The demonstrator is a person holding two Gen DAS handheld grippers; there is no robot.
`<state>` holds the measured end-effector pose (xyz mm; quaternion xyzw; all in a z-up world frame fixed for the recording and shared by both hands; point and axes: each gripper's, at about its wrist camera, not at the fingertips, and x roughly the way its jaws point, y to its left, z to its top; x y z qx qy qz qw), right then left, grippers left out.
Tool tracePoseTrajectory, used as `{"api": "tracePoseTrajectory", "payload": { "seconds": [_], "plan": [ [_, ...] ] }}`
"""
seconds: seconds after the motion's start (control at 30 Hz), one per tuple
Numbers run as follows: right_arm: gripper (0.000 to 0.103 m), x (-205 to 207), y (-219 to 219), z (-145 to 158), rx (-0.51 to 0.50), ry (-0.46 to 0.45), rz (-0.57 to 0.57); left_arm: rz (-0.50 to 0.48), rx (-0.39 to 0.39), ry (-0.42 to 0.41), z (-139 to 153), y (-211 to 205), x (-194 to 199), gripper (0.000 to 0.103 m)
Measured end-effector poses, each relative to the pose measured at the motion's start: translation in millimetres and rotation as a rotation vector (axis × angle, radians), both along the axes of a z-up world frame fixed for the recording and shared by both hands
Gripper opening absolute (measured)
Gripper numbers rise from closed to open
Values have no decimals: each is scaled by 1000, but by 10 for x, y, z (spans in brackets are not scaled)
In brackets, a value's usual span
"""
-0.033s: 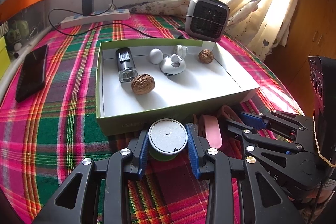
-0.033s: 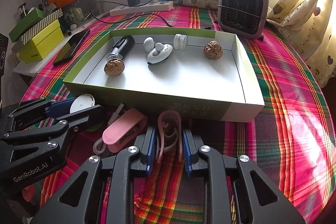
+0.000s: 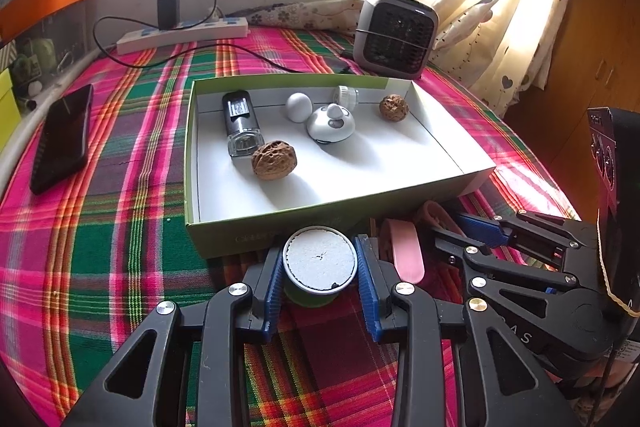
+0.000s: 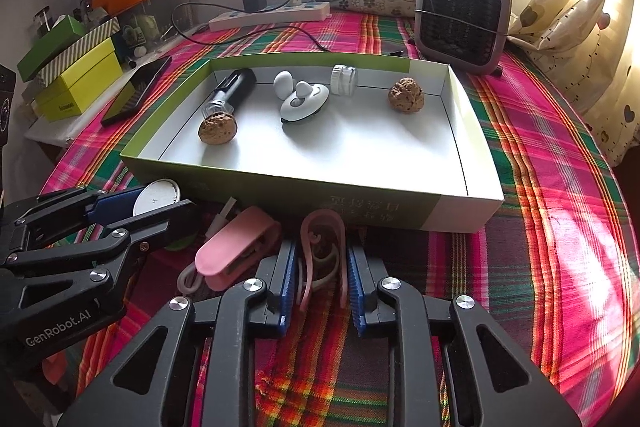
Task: Organize objects
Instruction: 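Close the left tool on the tape roll while the right tool grasps the pink clip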
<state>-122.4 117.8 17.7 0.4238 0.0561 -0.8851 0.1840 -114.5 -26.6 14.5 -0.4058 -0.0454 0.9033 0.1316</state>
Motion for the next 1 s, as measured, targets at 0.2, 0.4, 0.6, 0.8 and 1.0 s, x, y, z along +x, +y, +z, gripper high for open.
{"api": "tracePoseTrajectory", "payload": {
  "seconds": [0.2,0.4,0.6,0.8,1.0],
  "plan": [
    [23,5,-4,-1,1,0,3,3,-3,3,-1,-13,4,31],
    [23,6,-6,-4,2,1,3,1,-18,5,2,0,15,31],
    [24,6,-1,-7,2,1,2,-2,-30,9,9,31,35,31],
    [24,20,27,13,-3,2,-3,2,-34,22,57,31,62,31],
    [24,55,45,102,-9,21,-2,6,-34,36,124,16,119,31]
  ]
}}
